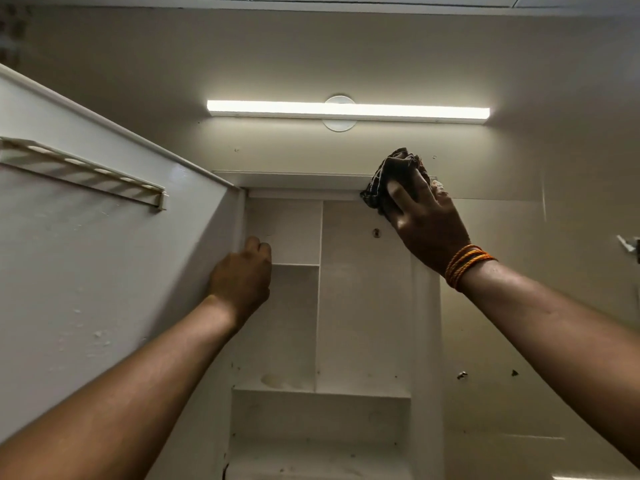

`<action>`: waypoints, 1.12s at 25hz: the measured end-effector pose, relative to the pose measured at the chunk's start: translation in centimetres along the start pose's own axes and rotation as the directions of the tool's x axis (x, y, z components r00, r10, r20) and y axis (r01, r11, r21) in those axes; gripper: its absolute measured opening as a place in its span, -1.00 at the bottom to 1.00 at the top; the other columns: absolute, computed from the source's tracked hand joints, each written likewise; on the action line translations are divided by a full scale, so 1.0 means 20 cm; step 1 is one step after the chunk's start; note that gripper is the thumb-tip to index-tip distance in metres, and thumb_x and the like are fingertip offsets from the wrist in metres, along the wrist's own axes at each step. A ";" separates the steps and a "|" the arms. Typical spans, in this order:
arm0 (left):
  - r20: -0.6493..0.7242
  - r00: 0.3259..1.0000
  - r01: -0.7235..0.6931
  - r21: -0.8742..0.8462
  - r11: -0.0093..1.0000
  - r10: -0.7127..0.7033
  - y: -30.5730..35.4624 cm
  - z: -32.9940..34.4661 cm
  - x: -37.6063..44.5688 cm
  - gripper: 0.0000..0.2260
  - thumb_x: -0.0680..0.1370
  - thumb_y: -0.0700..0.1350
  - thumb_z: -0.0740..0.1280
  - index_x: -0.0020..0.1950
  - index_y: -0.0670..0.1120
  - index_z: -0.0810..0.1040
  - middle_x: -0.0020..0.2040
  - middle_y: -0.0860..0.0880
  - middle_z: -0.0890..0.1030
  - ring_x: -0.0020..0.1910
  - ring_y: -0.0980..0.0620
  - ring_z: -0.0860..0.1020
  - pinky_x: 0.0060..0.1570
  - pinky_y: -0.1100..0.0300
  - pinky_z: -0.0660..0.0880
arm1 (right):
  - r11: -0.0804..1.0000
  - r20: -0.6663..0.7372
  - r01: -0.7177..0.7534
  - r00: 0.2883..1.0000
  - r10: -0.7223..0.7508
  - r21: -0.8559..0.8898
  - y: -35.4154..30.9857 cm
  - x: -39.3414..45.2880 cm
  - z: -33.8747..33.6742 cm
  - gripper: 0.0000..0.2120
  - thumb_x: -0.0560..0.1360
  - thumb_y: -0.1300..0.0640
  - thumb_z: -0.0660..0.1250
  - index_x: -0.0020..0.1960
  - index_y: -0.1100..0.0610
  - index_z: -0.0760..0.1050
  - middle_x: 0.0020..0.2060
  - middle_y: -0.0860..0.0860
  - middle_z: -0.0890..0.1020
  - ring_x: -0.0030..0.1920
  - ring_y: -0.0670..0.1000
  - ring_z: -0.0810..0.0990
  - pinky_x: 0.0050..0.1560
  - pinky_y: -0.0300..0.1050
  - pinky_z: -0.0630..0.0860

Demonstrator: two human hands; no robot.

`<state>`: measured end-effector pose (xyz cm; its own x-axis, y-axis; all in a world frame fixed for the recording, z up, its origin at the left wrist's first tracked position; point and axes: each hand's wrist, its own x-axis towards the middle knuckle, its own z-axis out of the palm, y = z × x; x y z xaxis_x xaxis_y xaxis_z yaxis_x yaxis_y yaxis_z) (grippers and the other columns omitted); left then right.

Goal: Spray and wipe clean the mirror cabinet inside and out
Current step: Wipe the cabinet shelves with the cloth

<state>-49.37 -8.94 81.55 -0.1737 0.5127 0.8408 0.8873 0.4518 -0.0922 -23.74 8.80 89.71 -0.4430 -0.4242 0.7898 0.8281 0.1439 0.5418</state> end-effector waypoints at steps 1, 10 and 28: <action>0.001 1.000 0.000 0.004 1.000 0.000 0.00 0.00 0.01 -0.78 0.48 -0.28 0.31 0.12 -0.16 0.44 0.12 -0.16 0.45 -0.14 -0.26 0.60 -0.29 0.03 0.48 | 1.000 0.011 -0.023 1.000 0.023 -0.004 0.01 -0.01 -0.01 -0.70 0.67 0.23 0.20 0.34 0.30 0.52 0.38 0.26 0.50 0.41 0.42 0.43 0.15 0.37 0.56; -0.001 1.000 -0.001 0.028 1.000 0.001 0.02 0.00 0.04 -0.76 0.46 -0.24 0.36 0.10 -0.17 0.44 0.11 -0.20 0.48 -0.09 -0.31 0.59 -0.28 0.05 0.38 | 0.981 0.202 -0.167 0.962 0.184 -0.095 -0.02 -0.10 -0.14 -0.75 0.52 0.29 0.31 0.18 0.26 0.60 0.24 0.25 0.54 0.21 0.38 0.52 -0.05 0.26 0.62; 0.105 0.994 -0.036 0.125 0.991 0.023 0.05 -0.01 0.00 -0.71 0.54 -0.26 0.29 0.26 -0.21 0.41 0.18 -0.23 0.43 0.03 -0.29 0.58 -0.23 0.02 0.44 | 0.969 0.485 -0.242 0.842 0.237 -0.053 -0.43 -0.56 -0.49 -0.71 0.44 0.21 0.28 0.14 0.23 0.55 0.26 0.23 0.49 0.12 0.27 0.49 -0.15 0.16 0.57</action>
<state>-48.33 -8.66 81.63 -0.1966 0.5967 0.7780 0.8326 0.5207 -0.1889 -22.51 3.54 73.28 -0.3432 0.1104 0.9327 0.9277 0.1952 0.3183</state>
